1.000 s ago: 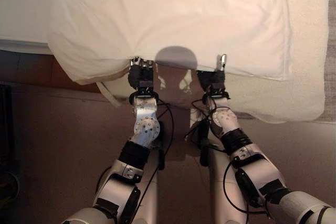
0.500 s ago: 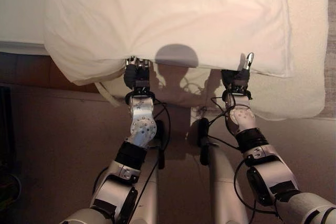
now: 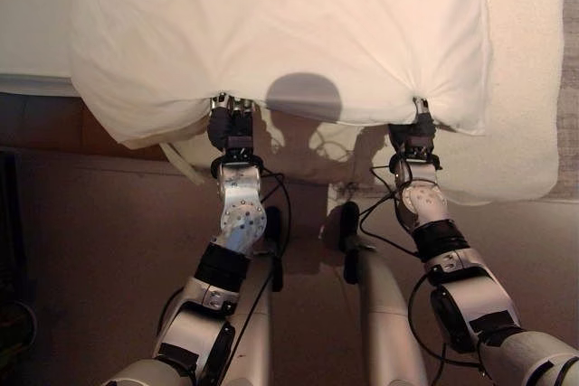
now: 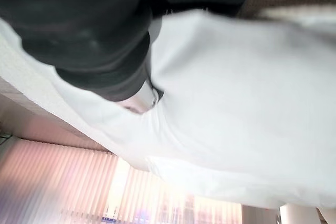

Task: Make the bed

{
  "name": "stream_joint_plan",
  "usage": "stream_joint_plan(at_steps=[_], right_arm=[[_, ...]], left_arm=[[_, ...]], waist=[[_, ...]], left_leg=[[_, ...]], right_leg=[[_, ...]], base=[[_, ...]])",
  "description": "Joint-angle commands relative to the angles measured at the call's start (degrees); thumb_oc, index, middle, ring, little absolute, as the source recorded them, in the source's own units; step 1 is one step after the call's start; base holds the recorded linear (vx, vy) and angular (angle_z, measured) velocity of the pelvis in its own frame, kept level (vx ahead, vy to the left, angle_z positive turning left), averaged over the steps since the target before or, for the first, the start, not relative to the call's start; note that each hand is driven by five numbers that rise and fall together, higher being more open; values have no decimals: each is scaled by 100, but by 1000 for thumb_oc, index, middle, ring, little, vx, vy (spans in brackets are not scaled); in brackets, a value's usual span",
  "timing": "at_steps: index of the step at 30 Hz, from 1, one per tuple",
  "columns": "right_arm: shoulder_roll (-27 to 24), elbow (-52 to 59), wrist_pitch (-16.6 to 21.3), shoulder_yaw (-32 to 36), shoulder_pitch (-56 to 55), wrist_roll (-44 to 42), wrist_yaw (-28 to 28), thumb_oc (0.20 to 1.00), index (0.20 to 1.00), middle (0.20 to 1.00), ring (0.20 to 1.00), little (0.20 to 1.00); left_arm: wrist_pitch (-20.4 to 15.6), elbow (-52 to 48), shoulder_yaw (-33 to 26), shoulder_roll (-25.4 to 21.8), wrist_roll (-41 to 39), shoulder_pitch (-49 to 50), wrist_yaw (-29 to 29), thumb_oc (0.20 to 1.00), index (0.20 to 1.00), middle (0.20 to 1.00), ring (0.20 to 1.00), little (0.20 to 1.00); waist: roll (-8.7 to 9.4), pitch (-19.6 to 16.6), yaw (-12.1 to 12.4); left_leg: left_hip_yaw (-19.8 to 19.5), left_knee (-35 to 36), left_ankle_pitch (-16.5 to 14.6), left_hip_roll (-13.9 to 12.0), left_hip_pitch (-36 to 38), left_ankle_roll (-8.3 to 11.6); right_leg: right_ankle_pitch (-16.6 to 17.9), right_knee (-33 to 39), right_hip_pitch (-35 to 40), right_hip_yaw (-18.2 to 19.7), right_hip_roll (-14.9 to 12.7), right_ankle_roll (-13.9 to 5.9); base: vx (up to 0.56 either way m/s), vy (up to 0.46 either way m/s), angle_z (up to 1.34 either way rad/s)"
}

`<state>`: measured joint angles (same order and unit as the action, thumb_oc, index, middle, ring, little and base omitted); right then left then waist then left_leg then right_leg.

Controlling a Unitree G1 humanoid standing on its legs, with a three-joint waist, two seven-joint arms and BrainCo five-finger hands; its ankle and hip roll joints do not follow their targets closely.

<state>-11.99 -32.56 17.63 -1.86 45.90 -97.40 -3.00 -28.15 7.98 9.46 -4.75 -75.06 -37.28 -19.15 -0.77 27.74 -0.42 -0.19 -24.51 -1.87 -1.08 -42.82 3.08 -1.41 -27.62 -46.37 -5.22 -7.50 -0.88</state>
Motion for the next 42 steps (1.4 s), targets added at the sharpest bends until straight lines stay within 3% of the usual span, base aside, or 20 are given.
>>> stream_joint_plan(at_steps=[1, 8, 9, 10, 11, 12, 23, 29, 34, 42], right_arm=[[-129, 274, 37, 112, -299, 349, -290, 200, 200, 200, 200, 200], [-91, 511, 84, 89, -342, 368, -426, 200, 200, 200, 200, 200], [-80, 667, 89, 84, -399, 404, -510, 200, 200, 200, 200, 200], [-71, 732, 99, 78, -418, 428, -536, 200, 200, 200, 200, 200], [-39, 822, 119, 58, -452, 432, -551, 200, 200, 200, 200, 200], [-10, 941, 166, 52, -484, 441, -555, 200, 200, 200, 200, 200], [326, 2222, 428, -139, -930, 518, -775, 200, 200, 200, 200, 200], [351, 2881, 338, -533, -915, 669, -1043, 200, 200, 200, 200, 200], [348, 3299, 229, -960, -821, 700, -1377, 200, 200, 200, 200, 200], [208, 3667, 208, -1393, -637, 711, -1440, 200, 200, 200, 200, 200]], left_arm=[[-242, -520, -251, -107, 518, 132, 180, 200, 200, 200, 200, 200], [-253, -504, -337, -126, 519, 214, 187, 200, 200, 200, 200, 200], [-270, -485, -388, -121, 512, 294, 215, 413, 413, 413, 413, 413], [-283, -484, -420, -126, 493, 347, 231, 498, 498, 498, 498, 498], [-299, -473, -453, -117, 464, 419, 234, 796, 796, 796, 796, 796], [-322, -443, -495, -109, 443, 481, 229, 1000, 1000, 1000, 1000, 1000], [-385, -79, -872, 204, 67, 1396, 186, 1000, 1000, 1000, 1000, 1000], [-15, 338, -361, 353, -120, 1607, 266, 1000, 1000, 1000, 1000, 1000], [364, 710, 414, 493, -241, 1611, 441, 1000, 1000, 1000, 1000, 1000], [797, 1110, 1086, 559, -395, 1495, 662, 1000, 1000, 1000, 1000, 1000]], waist=[[-211, -649, 30], [-221, -680, 28], [-220, -674, 25], [-218, -670, 29], [-217, -668, 31], [-214, -670, 34], [-187, -614, 58], [-140, -570, 16], [-93, -533, -82], [0, -522, -181]], left_leg=[[107, 178, 115, -11, -304, -16], [103, 278, 164, -17, -271, 2], [103, 275, 172, -17, -270, 13], [100, 281, 173, -18, -267, 12], [100, 289, 174, -20, -263, 8], [104, 305, 177, -20, -252, 10], [135, 357, 197, -31, -179, 30], [173, 325, 193, -70, -185, 22], [218, 307, 152, -87, -137, 0], [291, 332, 144, -107, -75, -8]], right_leg=[[-75, 201, -11, 24, -119, -699], [-65, 253, -2, 11, -115, -700], [-61, 253, 4, 2, -111, -697], [-61, 261, 5, 0, -113, -698], [-60, 263, 7, 5, -111, -698], [-60, 270, 8, 5, -107, -700], [-55, 299, 51, 35, -90, -685], [-35, 290, 42, 54, -85, -670], [-43, 283, 78, 112, -52, -668], [21, 329, 110, 193, -20, -687]], base=[[0, 0, 0], [0, 0, 0], [0, 0, 0], [0, 0, 0], [0, 0, 0], [0, 0, 0], [0, -4, -3], [2, 0, -1], [0, 0, 0], [5, 7, -5]])
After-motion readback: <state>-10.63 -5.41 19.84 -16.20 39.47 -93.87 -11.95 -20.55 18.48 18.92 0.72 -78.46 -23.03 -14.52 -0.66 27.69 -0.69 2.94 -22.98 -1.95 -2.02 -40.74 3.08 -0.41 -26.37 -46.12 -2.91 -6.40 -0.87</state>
